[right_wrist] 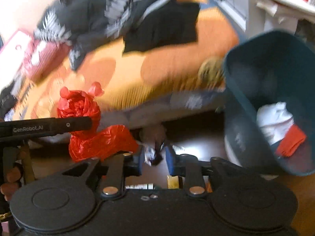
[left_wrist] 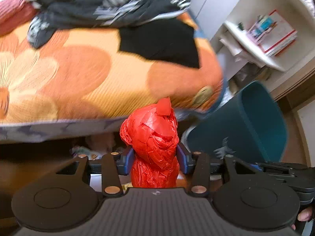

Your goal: Collect trash

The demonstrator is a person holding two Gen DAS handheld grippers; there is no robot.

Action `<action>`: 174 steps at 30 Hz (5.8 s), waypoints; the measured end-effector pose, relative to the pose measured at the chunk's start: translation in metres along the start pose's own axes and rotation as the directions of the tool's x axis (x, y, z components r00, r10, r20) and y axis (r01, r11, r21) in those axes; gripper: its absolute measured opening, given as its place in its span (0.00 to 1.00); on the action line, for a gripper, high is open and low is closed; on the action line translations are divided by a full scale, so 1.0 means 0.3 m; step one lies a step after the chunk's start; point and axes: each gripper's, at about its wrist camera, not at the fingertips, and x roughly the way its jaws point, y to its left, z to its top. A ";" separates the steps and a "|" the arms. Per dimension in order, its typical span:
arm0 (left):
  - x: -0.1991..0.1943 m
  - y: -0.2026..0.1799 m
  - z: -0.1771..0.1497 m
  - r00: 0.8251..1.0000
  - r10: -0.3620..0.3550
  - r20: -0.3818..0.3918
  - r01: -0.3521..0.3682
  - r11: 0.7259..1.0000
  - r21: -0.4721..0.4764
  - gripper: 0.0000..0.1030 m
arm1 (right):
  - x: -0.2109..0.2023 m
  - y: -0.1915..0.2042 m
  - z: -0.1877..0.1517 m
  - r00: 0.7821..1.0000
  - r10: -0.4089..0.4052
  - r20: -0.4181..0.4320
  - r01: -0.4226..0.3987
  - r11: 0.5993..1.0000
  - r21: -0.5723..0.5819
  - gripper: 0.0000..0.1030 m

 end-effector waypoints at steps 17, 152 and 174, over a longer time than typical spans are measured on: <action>0.264 0.467 -0.058 0.998 0.009 -0.055 -0.019 0.982 -0.187 0.43 | 0.917 0.029 -0.303 0.911 -0.099 -0.400 0.076 0.994 -0.074 0.53; 0.409 -1.001 0.112 0.994 -0.094 -0.059 0.110 0.881 0.460 0.67 | -0.299 -0.611 0.015 0.916 -0.342 0.211 0.272 0.914 0.300 0.49; -0.032 -0.617 0.075 0.988 -0.097 0.119 0.048 0.932 0.360 0.70 | -0.434 -0.323 0.010 0.921 -0.247 0.302 0.205 0.965 0.164 0.51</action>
